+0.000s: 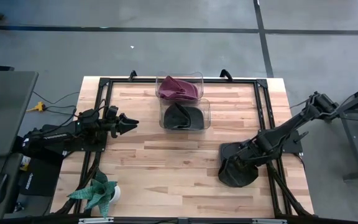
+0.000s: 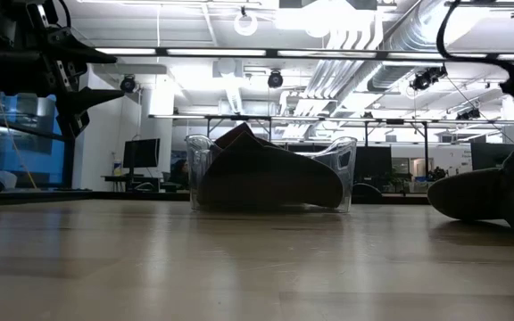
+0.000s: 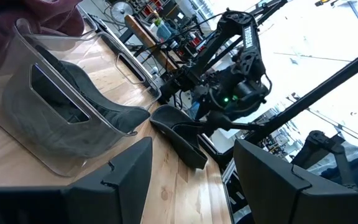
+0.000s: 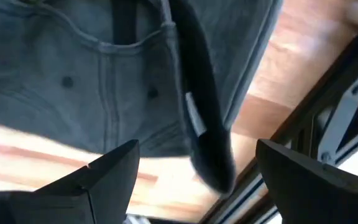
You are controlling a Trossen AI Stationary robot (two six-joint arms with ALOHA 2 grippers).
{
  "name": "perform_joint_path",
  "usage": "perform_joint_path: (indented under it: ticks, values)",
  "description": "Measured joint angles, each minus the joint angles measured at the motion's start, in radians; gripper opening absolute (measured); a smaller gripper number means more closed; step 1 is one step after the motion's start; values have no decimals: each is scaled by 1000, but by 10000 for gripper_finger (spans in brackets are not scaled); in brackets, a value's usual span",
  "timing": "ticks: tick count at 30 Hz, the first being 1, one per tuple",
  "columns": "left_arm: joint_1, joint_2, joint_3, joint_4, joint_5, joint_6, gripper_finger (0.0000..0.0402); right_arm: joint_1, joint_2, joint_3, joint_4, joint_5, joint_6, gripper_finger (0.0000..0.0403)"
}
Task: Pick & Place hat
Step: Put the black cap into the bottom transparent bin
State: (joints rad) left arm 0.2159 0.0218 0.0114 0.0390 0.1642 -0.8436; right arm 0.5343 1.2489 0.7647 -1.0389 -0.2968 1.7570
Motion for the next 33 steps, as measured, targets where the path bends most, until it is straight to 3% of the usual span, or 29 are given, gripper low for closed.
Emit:
perform_joint_path:
  ticks: [13, 23, 27, 33]
  values:
    - [0, 0, 0, 0, 0, 0, 218, -1, -1, -171, 200, 10, -29, 316]
    - [0, 0, 0, 0, 0, 0, 218, -1, -1, -193, 236, 109, -28, 314]
    - [0, 0, 0, 0, 0, 0, 218, -1, -1, -193, 235, 113, -24, 296]
    - [0, 0, 0, 0, 0, 0, 218, -1, -1, -192, 235, 118, -3, 236]
